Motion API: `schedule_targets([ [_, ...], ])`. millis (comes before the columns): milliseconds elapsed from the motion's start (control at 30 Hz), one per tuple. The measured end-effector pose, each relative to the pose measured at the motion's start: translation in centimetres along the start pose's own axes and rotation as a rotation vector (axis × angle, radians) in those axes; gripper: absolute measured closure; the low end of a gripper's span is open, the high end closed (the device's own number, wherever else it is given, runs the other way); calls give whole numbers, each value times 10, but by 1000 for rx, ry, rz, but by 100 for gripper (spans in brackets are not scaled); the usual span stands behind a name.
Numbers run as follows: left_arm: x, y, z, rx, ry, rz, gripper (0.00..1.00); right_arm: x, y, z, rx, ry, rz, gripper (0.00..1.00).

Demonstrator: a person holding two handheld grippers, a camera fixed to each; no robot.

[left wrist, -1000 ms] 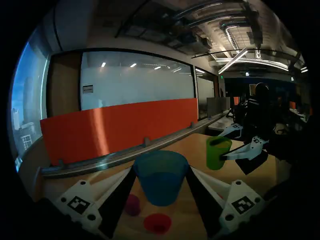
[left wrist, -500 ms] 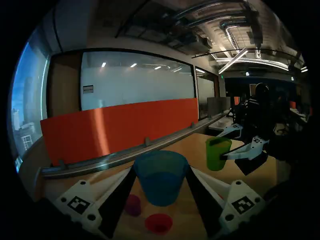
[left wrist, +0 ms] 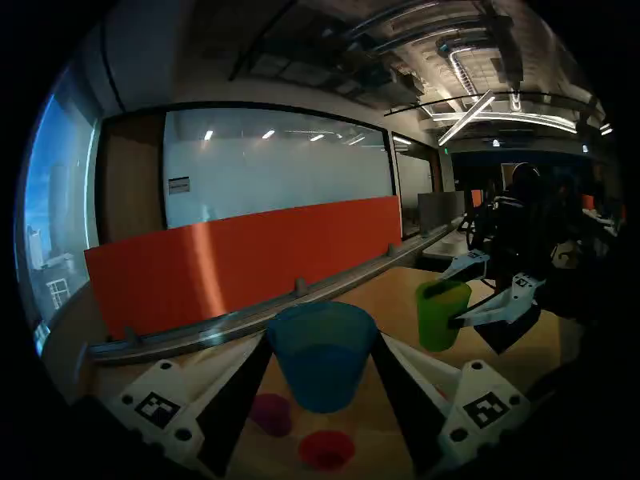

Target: Pour water

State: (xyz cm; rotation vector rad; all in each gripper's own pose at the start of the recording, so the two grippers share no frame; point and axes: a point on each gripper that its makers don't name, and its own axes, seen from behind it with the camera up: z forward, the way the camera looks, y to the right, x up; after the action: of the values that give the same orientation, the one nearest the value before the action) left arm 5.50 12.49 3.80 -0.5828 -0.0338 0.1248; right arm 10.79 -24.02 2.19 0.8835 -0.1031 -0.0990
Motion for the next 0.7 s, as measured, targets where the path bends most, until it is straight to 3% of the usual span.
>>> schedule_targets([
  [300,16,1,1,13,21,81,13,-3,-16,8,50,2,-4,9],
  [700,38,20,5,9,50,241,13,-13,-37,17,111,-2,5,9],
])
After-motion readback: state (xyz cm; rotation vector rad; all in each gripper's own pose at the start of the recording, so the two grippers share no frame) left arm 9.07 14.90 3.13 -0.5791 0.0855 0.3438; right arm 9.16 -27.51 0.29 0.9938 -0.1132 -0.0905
